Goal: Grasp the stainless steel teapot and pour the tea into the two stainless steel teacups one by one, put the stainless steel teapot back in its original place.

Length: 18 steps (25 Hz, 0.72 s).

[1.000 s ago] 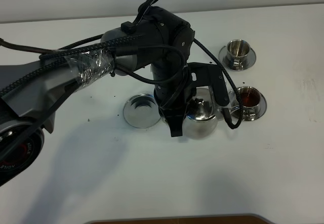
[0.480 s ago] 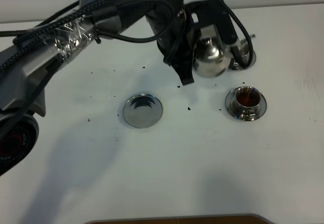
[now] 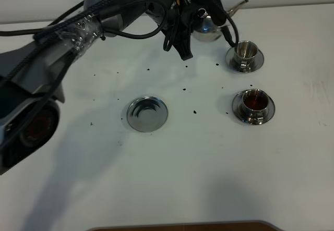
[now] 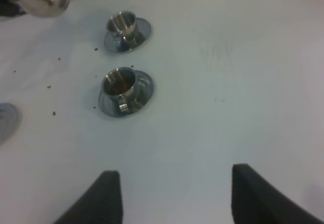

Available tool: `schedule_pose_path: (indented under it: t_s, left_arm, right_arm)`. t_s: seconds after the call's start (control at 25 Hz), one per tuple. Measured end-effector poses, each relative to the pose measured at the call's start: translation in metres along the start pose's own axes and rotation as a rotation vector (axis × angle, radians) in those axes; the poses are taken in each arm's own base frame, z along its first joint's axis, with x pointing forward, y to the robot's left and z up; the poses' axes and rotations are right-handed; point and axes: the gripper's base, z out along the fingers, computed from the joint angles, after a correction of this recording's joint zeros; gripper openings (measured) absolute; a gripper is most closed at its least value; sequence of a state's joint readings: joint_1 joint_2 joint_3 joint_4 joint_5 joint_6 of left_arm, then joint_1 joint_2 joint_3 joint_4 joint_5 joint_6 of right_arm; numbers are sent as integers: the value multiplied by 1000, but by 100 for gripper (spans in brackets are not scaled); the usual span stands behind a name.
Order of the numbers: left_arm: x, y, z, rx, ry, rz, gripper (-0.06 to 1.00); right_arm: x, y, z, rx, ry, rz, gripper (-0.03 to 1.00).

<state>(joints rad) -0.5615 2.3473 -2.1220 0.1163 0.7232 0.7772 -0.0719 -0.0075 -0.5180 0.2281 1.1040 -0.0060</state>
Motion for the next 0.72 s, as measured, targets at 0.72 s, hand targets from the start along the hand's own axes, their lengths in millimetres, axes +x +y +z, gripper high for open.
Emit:
schedule_pose_path:
  t_s: [0.72]
  left_arm:
    - [-1, 2, 59, -92, -48, 290, 24]
  right_arm:
    - [0, 0, 0, 0, 0, 0, 48]
